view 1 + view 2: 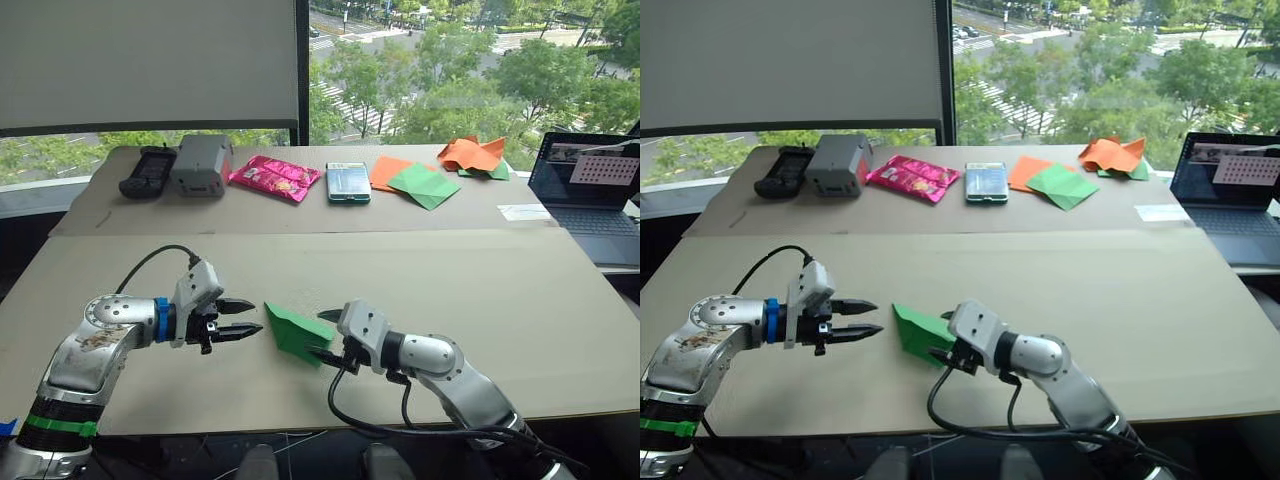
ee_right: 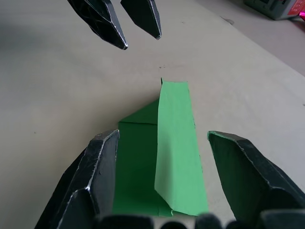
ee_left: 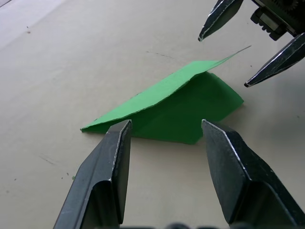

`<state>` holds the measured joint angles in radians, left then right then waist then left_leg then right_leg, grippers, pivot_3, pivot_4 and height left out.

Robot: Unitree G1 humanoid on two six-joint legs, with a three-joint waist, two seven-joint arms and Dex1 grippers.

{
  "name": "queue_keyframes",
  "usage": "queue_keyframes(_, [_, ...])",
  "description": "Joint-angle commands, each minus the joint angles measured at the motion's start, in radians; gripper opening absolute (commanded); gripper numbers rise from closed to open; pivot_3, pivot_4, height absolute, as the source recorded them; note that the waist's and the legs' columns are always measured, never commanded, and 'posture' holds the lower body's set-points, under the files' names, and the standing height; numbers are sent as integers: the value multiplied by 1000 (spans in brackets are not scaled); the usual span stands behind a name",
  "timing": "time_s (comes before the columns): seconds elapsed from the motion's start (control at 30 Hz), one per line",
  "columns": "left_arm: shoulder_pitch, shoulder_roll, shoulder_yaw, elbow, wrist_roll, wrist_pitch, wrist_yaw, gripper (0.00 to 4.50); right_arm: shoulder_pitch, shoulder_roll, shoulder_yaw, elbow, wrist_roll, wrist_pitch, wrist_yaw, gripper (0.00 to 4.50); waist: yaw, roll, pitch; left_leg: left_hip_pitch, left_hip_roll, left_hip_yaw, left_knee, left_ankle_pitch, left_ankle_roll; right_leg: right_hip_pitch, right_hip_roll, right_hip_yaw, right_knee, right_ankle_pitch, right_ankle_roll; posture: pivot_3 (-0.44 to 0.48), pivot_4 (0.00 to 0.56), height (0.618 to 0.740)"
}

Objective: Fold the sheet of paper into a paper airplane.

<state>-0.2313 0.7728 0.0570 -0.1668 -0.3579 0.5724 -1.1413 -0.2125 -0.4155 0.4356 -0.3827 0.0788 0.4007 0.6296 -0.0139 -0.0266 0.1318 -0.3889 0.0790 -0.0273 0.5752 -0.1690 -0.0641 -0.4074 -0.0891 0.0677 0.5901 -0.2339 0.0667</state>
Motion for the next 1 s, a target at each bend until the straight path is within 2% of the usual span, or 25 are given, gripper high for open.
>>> queue_keyframes(0.03, [6,-7,38,7,-33,-29,16,2531,0,5,-8,-9,-21,-37,-6,2094,-1,0,0,0,0,0,0,0,0,0,0,0,0,0,0,0,150,718])
queue_keyframes(0.23, [17,-20,45,53,-57,-44,22,2531,1,10,-9,14,-41,-59,4,32,-1,0,0,1,0,0,0,0,0,0,1,0,4,0,0,0,150,718])
queue_keyframes(0.43, [7,-51,40,108,-71,-77,28,2531,-4,8,-6,20,-44,-74,27,11,1,0,0,1,0,0,0,0,0,1,0,0,3,0,0,0,150,718])
queue_keyframes(0.67, [-70,-77,29,195,-107,-85,-15,2531,-43,-60,-9,32,-47,-212,151,11,0,0,0,1,0,0,0,0,0,2,1,0,3,0,0,0,150,718])
queue_keyframes(0.8, [-78,-68,-67,219,-62,-159,-119,1349,-72,-112,2,84,-58,-286,236,0,-1,0,0,2,0,0,0,0,0,2,1,0,3,0,0,0,150,718])
queue_keyframes(0.93, [-72,-80,-135,221,-3,-215,-119,30,-70,-113,6,94,-68,-304,249,0,0,0,0,2,0,0,0,0,0,3,1,0,4,0,0,0,150,718])
queue_keyframes(1.0, [-67,-81,-156,196,3,-207,-117,30,-65,-110,8,91,-74,-300,248,0,0,0,0,2,0,0,0,0,0,3,1,0,4,0,0,0,150,718])
